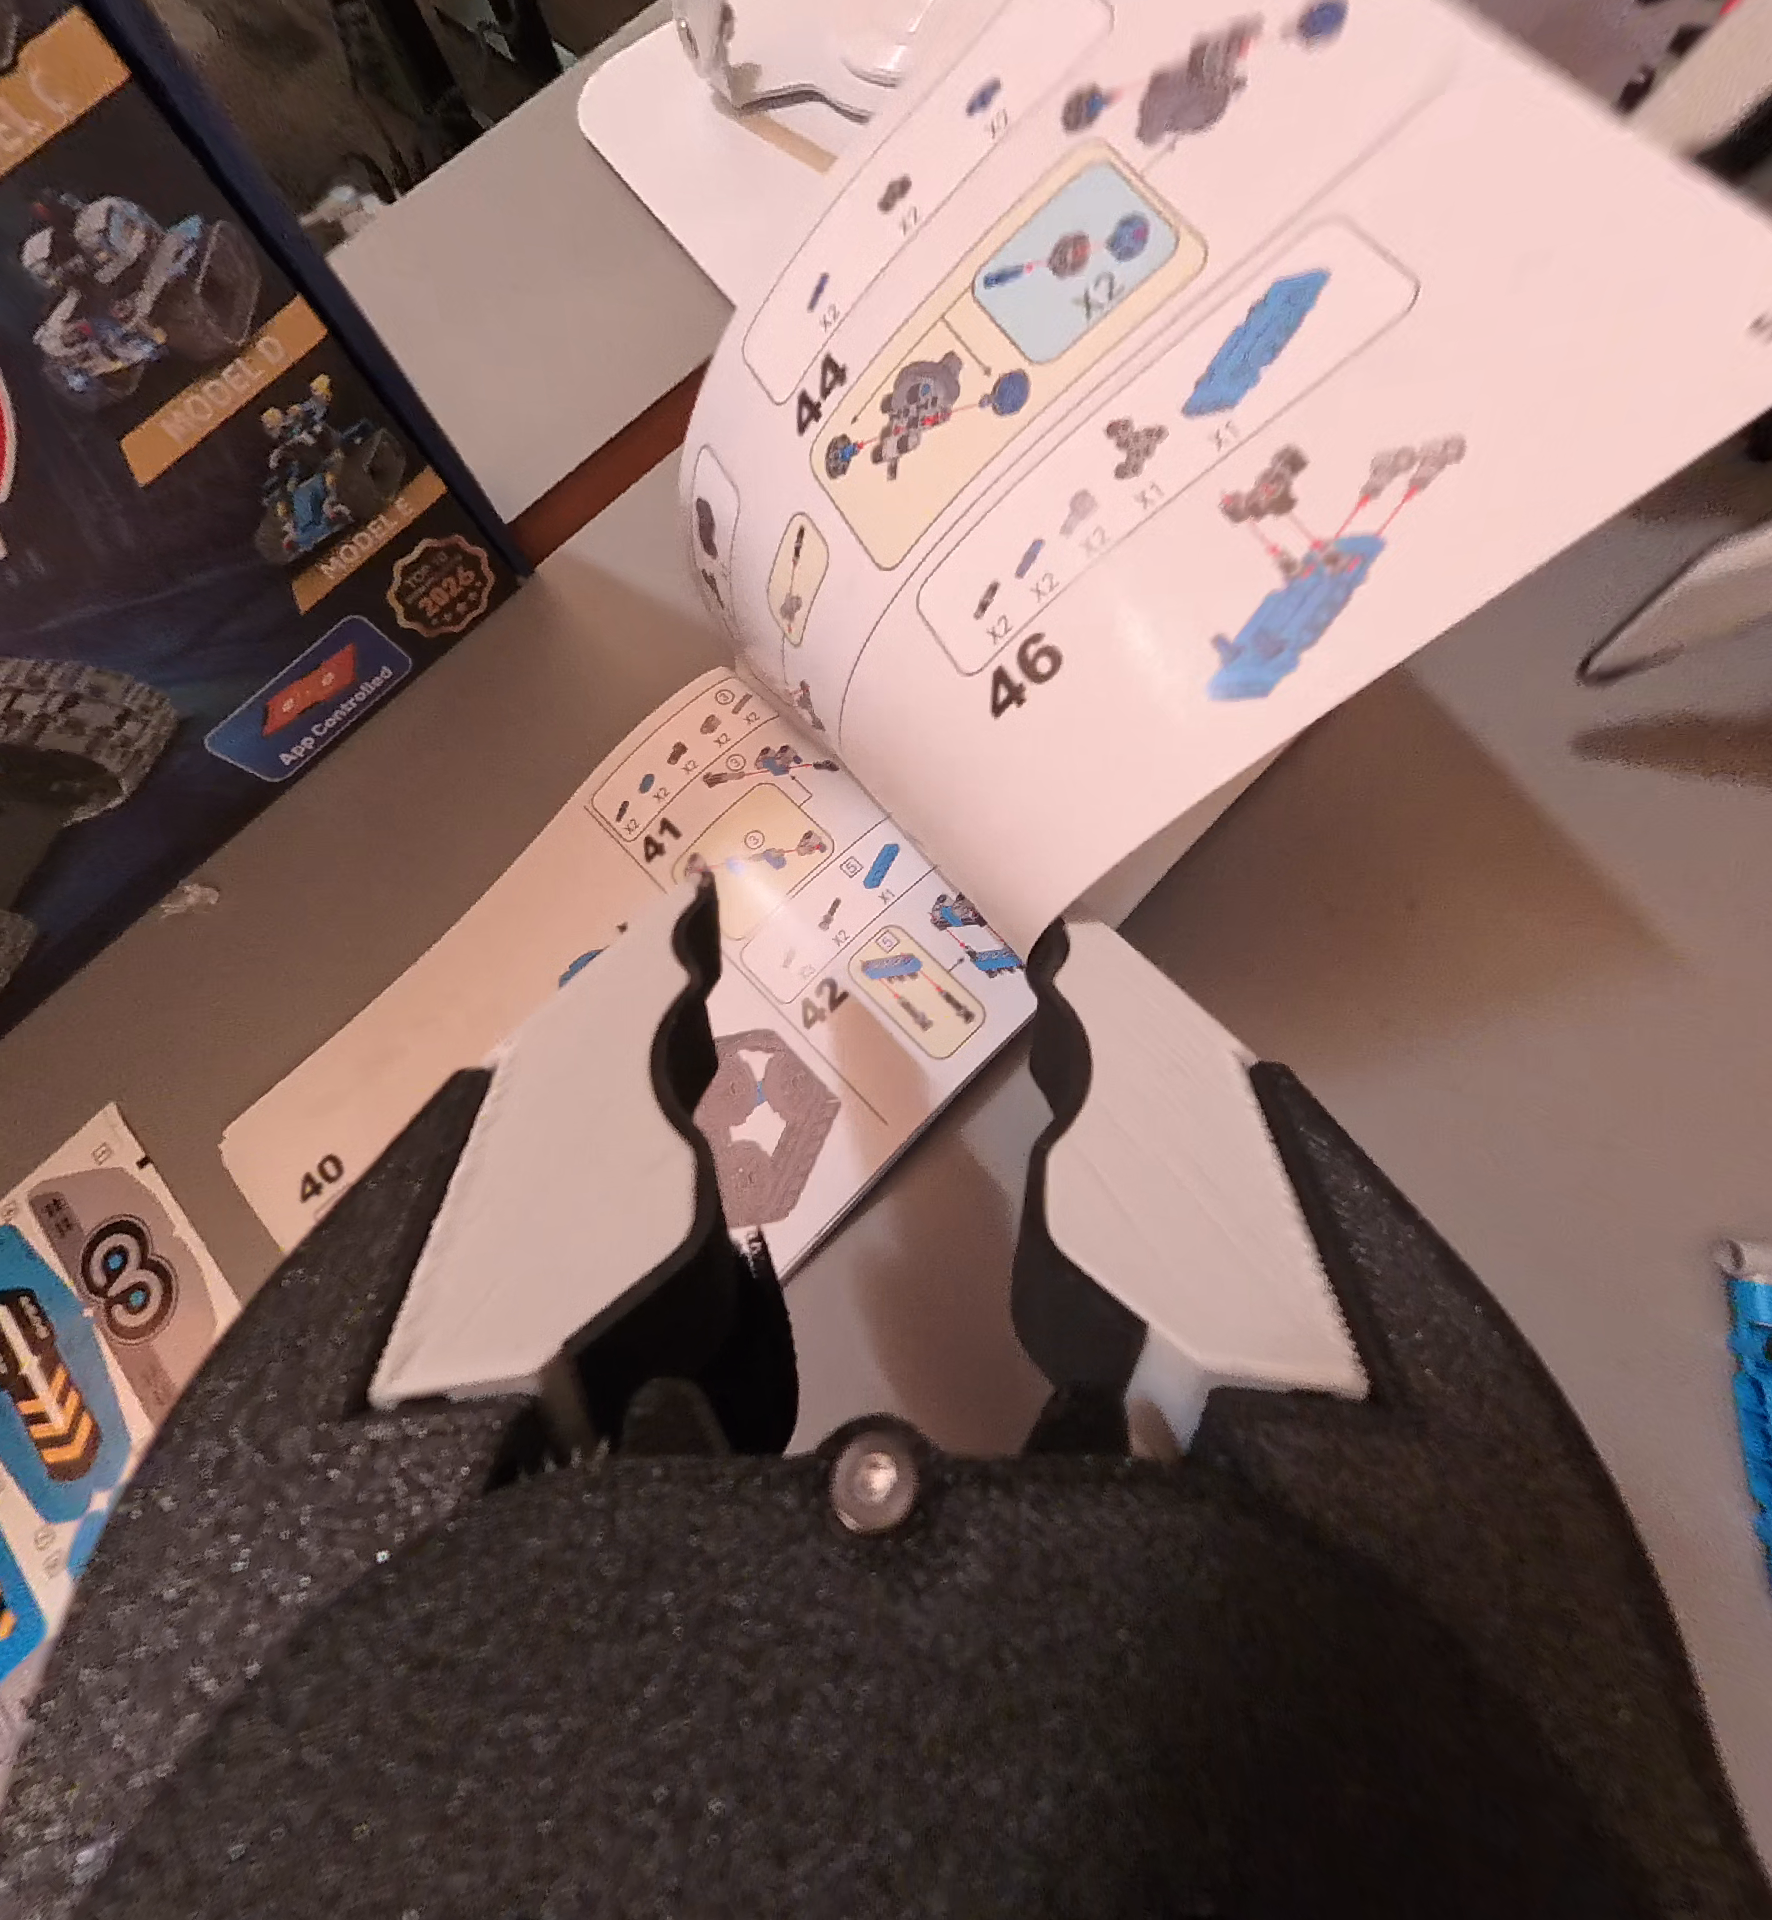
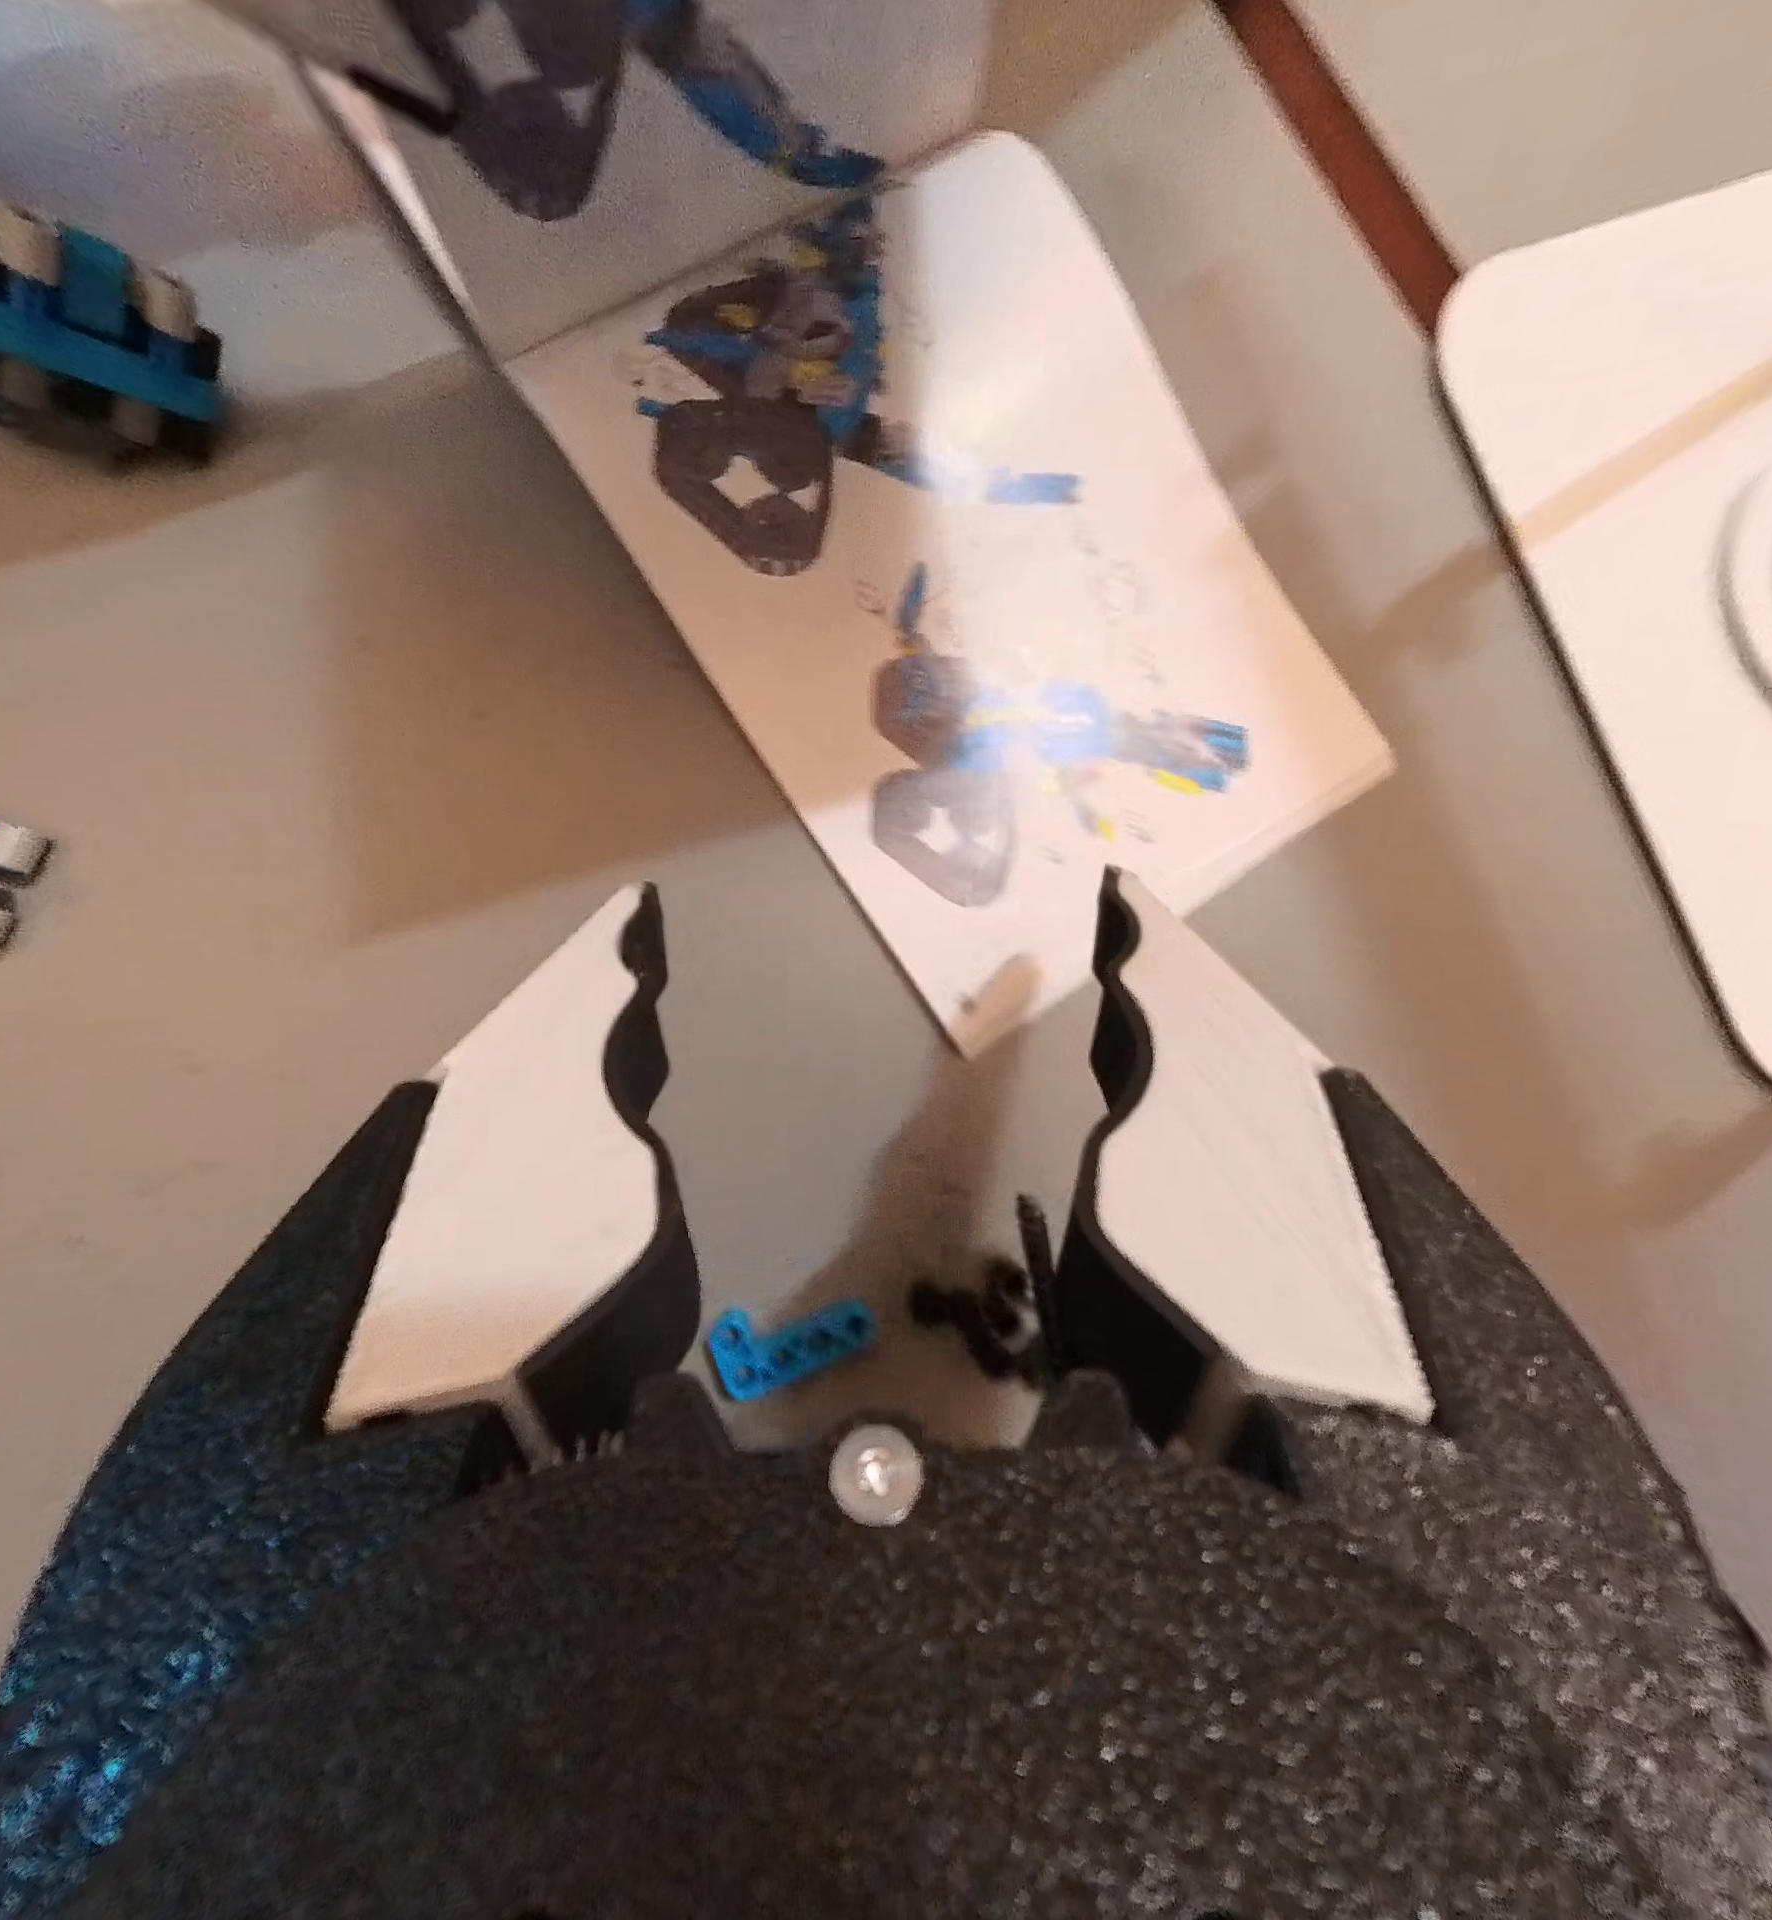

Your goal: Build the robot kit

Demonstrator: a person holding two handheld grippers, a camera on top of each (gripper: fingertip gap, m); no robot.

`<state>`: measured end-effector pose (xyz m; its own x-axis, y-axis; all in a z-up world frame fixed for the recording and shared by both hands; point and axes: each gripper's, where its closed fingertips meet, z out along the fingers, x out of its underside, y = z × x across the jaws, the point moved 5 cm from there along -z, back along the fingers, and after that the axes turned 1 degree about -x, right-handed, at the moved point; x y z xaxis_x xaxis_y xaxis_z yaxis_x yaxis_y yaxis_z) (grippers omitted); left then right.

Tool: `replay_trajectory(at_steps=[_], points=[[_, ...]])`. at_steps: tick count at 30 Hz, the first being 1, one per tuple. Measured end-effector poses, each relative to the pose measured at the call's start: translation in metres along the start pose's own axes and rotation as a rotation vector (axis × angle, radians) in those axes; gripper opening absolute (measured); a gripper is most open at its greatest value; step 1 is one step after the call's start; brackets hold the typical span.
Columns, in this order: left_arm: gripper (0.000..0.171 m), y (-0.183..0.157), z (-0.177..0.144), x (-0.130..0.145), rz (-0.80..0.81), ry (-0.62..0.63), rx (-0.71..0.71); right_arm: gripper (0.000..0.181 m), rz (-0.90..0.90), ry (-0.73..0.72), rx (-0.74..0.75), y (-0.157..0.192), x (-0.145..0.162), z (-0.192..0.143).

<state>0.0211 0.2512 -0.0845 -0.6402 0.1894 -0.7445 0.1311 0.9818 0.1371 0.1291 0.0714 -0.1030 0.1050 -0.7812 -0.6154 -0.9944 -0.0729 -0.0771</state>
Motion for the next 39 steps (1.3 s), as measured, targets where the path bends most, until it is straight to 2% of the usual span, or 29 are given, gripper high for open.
replay_trajectory(at_steps=[6, 9, 13, 17, 20, 22, 23, 26, 28, 30, 32, 35, 39], points=[[0.06, 0.01, -0.007, 0.004, -0.083, -0.027, 0.055, 0.082, -0.087, 0.042, -0.03, 0.023, -0.005, 0.025], [0.055, 0.009, -0.008, 0.003, -0.129, -0.053, 0.114, 0.08, -0.05, -0.078, -0.016, 0.027, -0.026, 0.026], [0.022, -0.006, -0.011, -0.011, -0.187, -0.166, 0.26, 0.074, 0.078, -0.311, -0.088, 0.043, -0.064, 0.022], [0.022, -0.015, -0.018, -0.024, -0.212, -0.262, 0.324, 0.072, 0.091, -0.593, -0.154, 0.053, -0.094, -0.005], [0.029, -0.004, -0.03, -0.037, -0.363, -0.371, 0.366, 0.075, -0.045, -0.59, -0.085, 0.064, -0.097, -0.005], [0.03, 0.009, -0.04, -0.042, -0.506, -0.453, 0.445, 0.07, -0.046, -0.598, -0.085, 0.07, -0.102, -0.003], [0.028, 0.016, -0.043, -0.042, -0.582, -0.484, 0.477, 0.074, -0.015, -0.6, -0.125, 0.071, -0.105, -0.001], [0.001, 0.029, -0.048, -0.041, -0.725, -0.585, 0.593, 0.079, 0.231, -0.701, -0.27, 0.053, -0.122, -0.002], [0.0, 0.026, -0.047, -0.04, -0.739, -0.589, 0.665, 0.089, 0.402, -0.776, -0.43, 0.04, -0.134, -0.003], [0.0, 0.02, -0.046, -0.042, -0.747, -0.599, 0.729, 0.087, 0.504, -0.746, -0.416, 0.026, -0.139, 0.011], [0.001, 0.016, -0.045, -0.044, -0.789, -0.61, 0.8, 0.087, 0.438, -0.658, -0.339, 0.025, -0.138, 0.029], [0.006, 0.01, -0.04, -0.043, -0.847, -0.599, 0.897, 0.083, 0.437, -0.654, -0.333, 0.027, -0.136, 0.035], [0.014, 0.004, -0.036, -0.043, -0.821, -0.579, 0.91, 0.087, 0.46, -0.633, -0.335, 0.02, -0.128, 0.04]])
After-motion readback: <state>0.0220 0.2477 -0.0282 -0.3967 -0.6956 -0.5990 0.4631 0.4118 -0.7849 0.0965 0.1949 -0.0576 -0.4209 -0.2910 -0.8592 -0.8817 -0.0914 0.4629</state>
